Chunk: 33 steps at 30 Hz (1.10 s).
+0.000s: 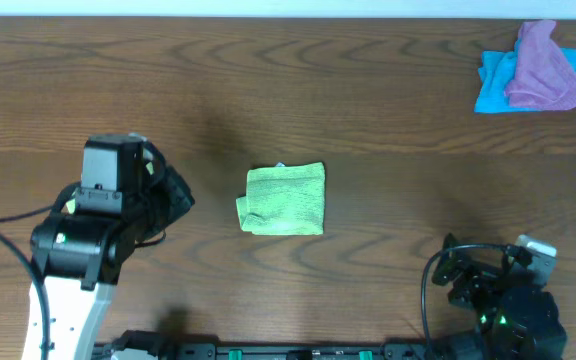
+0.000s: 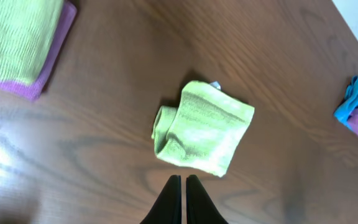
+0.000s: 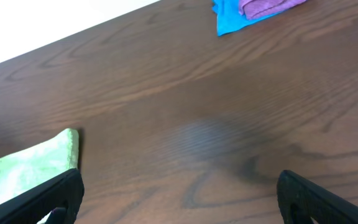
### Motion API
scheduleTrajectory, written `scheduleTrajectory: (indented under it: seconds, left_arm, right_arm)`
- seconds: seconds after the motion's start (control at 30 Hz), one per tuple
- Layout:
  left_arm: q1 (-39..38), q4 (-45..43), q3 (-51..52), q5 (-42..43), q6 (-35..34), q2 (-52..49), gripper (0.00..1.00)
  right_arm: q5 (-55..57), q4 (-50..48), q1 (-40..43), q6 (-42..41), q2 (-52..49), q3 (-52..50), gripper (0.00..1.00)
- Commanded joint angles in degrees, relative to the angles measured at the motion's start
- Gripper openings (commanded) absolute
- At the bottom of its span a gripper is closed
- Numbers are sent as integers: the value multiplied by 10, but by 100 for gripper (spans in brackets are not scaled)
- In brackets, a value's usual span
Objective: Fold the cloth
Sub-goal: 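Release the folded cloth and retract both grippers, then reach the left gripper to the folded cloth's left edge and grasp it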
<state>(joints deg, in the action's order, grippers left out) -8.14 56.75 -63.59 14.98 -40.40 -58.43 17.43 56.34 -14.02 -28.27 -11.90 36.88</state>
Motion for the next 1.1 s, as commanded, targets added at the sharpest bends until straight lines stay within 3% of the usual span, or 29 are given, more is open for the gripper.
scheduleTrajectory:
  seconds: [0.0,0.47,0.73,0.8,0.93,1.07]
  left_arm:
    - [-1,14,-1,-7,-43,24,6]
    - [-2,-90,237,34,-237,220,7]
    - [-2,-267,376,106,-330,242,15]
    - [-5,-302,407,108,-362,242,22]
    - [-19,-351,452,109,-404,242,45]
    - [-39,-384,474,97,-425,239,76]
  right_arm:
    - [21,1,9,-10,3,-6,99]
    - [21,1,9,-10,3,-6,99]
    - [21,1,9,-10,3,-6,99]
    - [21,1,9,-10,3,-6,99]
    - [21,1,9,-10,3,-6,99]
    - [21,1,9,-10,3,-6,99]
